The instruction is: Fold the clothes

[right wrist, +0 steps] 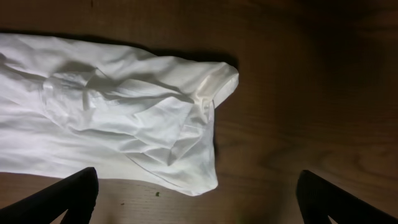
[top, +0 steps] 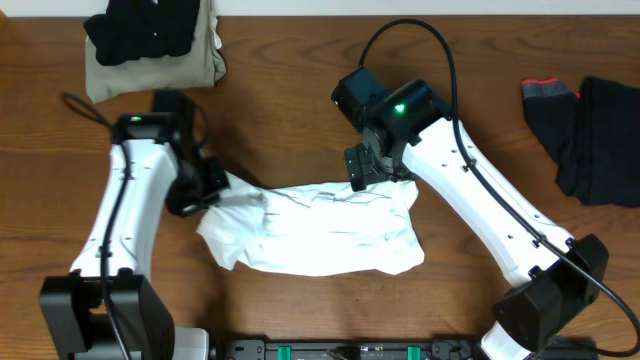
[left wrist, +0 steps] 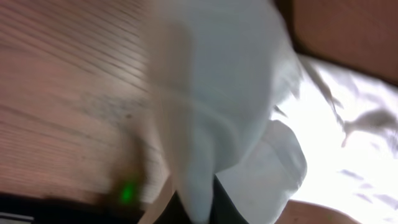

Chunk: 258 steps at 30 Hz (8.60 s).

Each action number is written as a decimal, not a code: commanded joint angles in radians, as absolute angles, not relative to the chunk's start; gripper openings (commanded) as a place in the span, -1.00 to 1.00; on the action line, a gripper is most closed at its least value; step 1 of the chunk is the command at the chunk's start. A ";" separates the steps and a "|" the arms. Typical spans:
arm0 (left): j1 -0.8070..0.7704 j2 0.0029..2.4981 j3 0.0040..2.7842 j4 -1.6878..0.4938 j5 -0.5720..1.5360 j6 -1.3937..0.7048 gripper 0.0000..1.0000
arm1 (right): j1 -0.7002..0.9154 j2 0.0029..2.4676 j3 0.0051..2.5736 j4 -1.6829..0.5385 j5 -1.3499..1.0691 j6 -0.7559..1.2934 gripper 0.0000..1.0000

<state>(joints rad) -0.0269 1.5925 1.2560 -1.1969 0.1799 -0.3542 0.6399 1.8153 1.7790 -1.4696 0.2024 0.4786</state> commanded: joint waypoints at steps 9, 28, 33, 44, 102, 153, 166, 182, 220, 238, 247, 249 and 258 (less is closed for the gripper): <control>-0.312 1.597 1.265 -1.169 0.170 -0.459 -0.88 | 0.635 1.820 1.779 -1.477 0.220 0.494 0.99; -0.360 1.824 1.258 -1.294 -0.095 -0.519 -0.88 | 0.635 1.820 1.779 -1.500 0.220 0.501 0.98; -0.360 1.850 1.258 -1.293 -0.094 -0.538 -0.88 | 0.635 1.820 1.779 -1.496 0.220 0.501 0.98; -0.437 1.849 1.259 -1.225 0.019 -0.541 -0.88 | 0.635 1.820 1.779 -1.478 0.220 0.501 0.99; -0.642 1.509 1.323 -0.779 0.484 -0.375 0.97 | 0.411 1.820 1.779 -1.412 0.109 0.506 0.99; -0.085 0.907 1.304 -1.365 -0.015 -0.627 0.96 | 0.789 2.052 1.371 -0.545 -0.661 0.310 -0.64; -0.085 0.907 1.304 -1.377 -0.015 -0.626 0.96 | 0.627 2.064 1.371 -0.580 -0.593 0.246 -0.53; -0.085 0.907 1.304 -1.383 -0.016 -0.622 0.96 | 0.634 1.917 1.377 -0.837 -0.166 0.444 -0.85; -0.085 0.907 1.297 -1.376 -0.017 -0.622 0.96 | 0.759 1.990 1.204 -0.760 -0.595 0.516 -0.46; -0.085 0.919 1.297 -1.372 -0.017 -0.604 0.96 | 0.743 1.858 1.369 -0.830 -0.242 0.540 -0.48; -0.085 0.962 1.296 -1.368 -0.017 -0.604 0.96 | 0.723 1.837 1.394 -0.709 -0.303 0.492 -0.76; -0.085 0.974 1.296 -1.368 -0.016 -0.604 0.96 | 0.706 1.852 1.394 -0.673 -0.360 0.492 -0.91; -0.085 1.005 1.296 -1.364 -0.016 -0.604 0.96 | 0.647 1.951 1.393 -0.620 -0.662 0.470 -0.97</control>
<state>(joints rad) -0.0914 1.0008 1.3006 -1.3640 -0.0040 -0.6064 0.6533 1.9022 1.3888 -0.6270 -0.5282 0.4999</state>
